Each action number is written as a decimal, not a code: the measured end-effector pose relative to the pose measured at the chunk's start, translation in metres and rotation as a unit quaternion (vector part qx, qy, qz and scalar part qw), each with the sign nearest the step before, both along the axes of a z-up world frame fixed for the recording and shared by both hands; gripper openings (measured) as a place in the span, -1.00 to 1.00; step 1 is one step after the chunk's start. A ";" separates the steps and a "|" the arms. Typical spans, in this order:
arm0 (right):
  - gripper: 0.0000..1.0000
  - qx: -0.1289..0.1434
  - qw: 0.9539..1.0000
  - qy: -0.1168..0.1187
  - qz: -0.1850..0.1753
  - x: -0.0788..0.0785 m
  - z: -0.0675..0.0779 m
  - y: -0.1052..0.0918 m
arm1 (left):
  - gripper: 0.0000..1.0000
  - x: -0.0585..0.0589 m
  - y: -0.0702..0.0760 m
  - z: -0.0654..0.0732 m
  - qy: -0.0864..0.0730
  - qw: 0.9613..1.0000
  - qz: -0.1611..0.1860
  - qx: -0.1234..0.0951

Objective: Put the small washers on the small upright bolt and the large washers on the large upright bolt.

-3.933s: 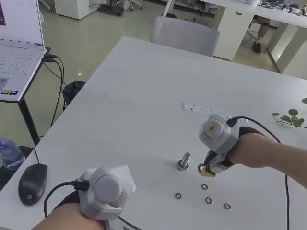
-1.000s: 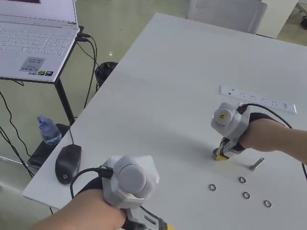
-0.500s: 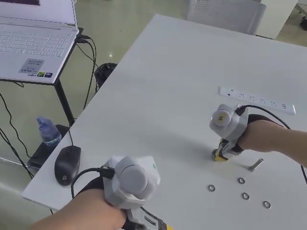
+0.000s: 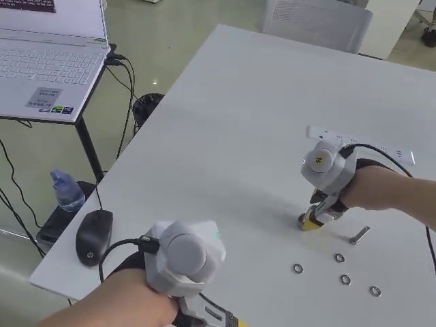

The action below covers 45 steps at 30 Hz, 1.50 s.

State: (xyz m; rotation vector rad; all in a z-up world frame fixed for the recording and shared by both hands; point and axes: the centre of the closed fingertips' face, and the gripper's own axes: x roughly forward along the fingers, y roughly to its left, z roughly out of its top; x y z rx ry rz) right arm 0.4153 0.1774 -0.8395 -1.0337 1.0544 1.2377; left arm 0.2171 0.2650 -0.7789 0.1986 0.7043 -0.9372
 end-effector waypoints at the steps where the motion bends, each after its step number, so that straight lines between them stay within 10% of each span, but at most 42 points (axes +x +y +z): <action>1: -0.05 0.002 1.000 -0.001 0.002 -0.001 0.002 0.000 | 0.97 0.002 0.000 0.004 -0.002 1.000 0.003 -0.007; 25: 0.05 0.057 0.998 -0.004 0.001 -0.032 0.047 0.011 | 0.95 -0.002 0.000 0.017 -0.011 1.000 0.004 -0.012; 45: 0.03 0.064 0.998 -0.003 0.013 -0.079 0.041 0.007 | 0.91 -0.005 0.007 0.017 -0.011 1.000 0.017 -0.018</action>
